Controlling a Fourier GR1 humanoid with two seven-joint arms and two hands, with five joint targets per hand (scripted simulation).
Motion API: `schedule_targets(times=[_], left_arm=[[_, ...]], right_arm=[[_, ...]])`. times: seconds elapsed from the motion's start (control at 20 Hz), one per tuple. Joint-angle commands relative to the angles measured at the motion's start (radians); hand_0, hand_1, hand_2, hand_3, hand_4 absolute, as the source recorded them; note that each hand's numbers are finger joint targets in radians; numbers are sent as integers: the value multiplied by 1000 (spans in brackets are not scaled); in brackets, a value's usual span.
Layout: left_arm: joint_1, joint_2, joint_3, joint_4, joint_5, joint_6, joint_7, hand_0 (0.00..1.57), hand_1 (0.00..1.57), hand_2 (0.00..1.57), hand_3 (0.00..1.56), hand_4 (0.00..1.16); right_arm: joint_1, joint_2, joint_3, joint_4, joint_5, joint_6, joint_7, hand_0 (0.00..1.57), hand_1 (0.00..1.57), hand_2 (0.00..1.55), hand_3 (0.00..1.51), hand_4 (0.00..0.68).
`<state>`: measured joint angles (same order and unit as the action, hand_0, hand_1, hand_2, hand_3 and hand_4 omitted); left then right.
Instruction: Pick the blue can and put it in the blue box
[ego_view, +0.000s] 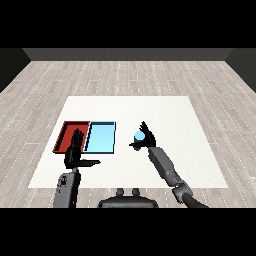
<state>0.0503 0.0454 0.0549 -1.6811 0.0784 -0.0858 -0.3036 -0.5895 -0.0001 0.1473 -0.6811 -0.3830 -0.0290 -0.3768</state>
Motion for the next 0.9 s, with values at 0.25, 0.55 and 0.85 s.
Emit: schedule_targets(times=[0.25,0.55,0.85], left_arm=[[18,2,6,-52,28,-12,19,0,0,0,0,0],[-4,22,41,-22,47,-24,23,0,0,0,0,0],[-45,25,53,35,39,-17,-2,0,0,0,0,0]], right_arm=[[-104,0,123,180,-140,-34,-97,0,0,0,0,0],[-104,0,172,144,-174,-64,-59,0,0,0,0,0],[-109,0,212,299,-220,12,-169,0,0,0,0,0]])
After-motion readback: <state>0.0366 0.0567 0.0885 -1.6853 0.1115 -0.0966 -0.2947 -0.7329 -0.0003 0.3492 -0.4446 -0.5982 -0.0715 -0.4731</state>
